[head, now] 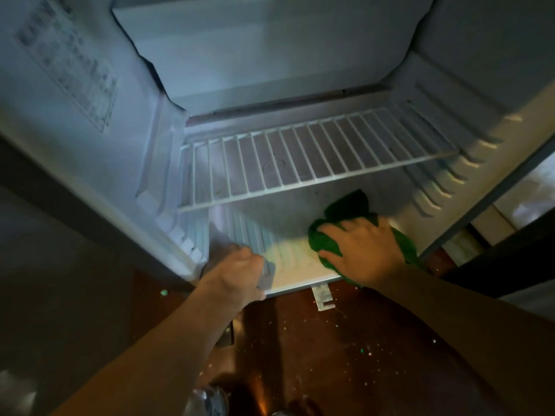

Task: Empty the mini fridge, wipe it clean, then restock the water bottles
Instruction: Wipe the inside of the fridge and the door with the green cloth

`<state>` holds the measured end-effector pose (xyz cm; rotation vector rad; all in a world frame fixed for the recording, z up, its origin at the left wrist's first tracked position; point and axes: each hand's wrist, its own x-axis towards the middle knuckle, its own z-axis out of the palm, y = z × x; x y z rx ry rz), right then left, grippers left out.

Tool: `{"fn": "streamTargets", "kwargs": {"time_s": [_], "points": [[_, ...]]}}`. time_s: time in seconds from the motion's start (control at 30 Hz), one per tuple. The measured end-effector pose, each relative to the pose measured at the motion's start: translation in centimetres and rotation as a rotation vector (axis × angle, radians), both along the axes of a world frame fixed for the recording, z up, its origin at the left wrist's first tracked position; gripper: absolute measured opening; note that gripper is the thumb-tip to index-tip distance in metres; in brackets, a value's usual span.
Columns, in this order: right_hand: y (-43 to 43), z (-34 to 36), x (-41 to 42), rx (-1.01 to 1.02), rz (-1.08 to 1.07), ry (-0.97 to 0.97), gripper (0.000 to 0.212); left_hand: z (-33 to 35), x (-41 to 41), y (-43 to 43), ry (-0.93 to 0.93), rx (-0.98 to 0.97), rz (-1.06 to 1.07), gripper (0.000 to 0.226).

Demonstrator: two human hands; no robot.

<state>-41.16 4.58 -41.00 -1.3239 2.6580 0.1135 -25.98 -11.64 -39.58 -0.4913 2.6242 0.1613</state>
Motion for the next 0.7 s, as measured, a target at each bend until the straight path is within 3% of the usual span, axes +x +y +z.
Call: {"fn": "streamTargets", "kwargs": {"time_s": [0.1,0.37,0.7], "points": [[-2.6,-1.2,-2.2,-0.042,-0.018,0.088,0.048,-0.2,-0.1,-0.2,0.017,0.014,-0.008,0.052],[-9.0,-1.9,-7.3,-0.129,-0.109,-0.059,0.058,-0.4,-0.4,-0.4,0.021,0.053,-0.027,0.053],[2.4,0.9,0.0,0.016,0.011,-0.078,0.064,0.9,-0.1,0.7,0.005,0.034,0.046,0.051]]}}
